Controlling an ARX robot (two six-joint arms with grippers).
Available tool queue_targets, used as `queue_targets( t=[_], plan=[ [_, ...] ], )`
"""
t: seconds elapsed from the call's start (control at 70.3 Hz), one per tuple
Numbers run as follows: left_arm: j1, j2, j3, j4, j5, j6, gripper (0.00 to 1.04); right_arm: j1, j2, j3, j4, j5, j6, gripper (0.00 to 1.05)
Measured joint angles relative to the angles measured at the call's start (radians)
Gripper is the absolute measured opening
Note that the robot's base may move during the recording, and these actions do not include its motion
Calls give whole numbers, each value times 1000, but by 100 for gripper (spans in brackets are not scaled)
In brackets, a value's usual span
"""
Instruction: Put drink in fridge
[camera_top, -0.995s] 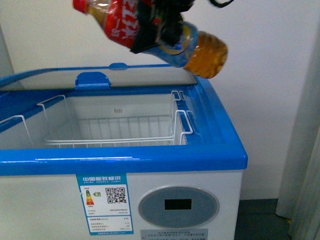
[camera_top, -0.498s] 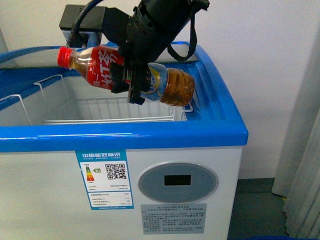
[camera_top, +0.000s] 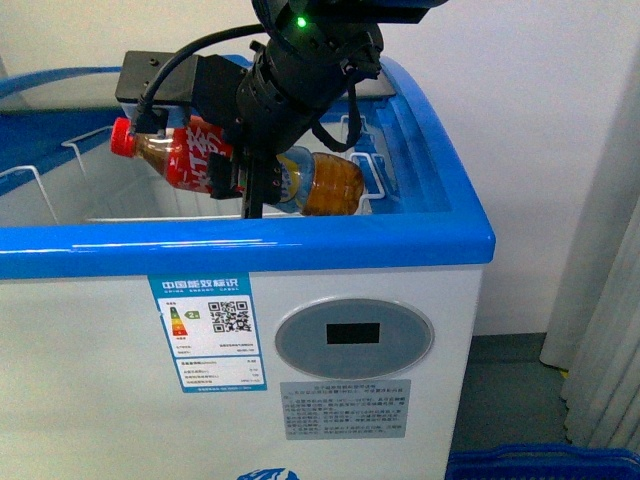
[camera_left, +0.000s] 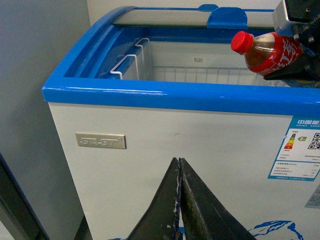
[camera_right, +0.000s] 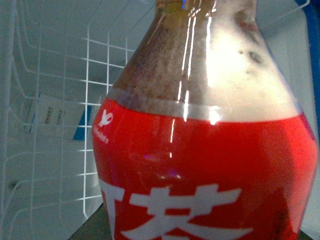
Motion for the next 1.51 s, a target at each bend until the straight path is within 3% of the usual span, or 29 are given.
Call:
queue_targets(
  t=[0.725, 0.754, 0.924, 1.024, 1.351, 1.507],
  plan=[
    [0, -2, 0, 0, -1, 0, 3, -1, 183, 51, 117, 90, 58, 37],
    [0, -2, 0, 0, -1, 0, 3, -1, 183, 51, 115, 90, 61, 39],
    [0, -2, 0, 0, 0, 0, 3, -2, 174, 51, 108, 82, 98, 81],
    [0, -2, 0, 0, 0, 0, 3, -5, 145, 52, 110, 69, 163, 98],
    [0, -2, 0, 0, -1, 0, 3, -49, -129, -64, 259, 0, 538, 98],
    [0, -2, 0, 0, -1, 0, 3, -129, -323, -223, 415, 128, 766, 98]
  ],
)
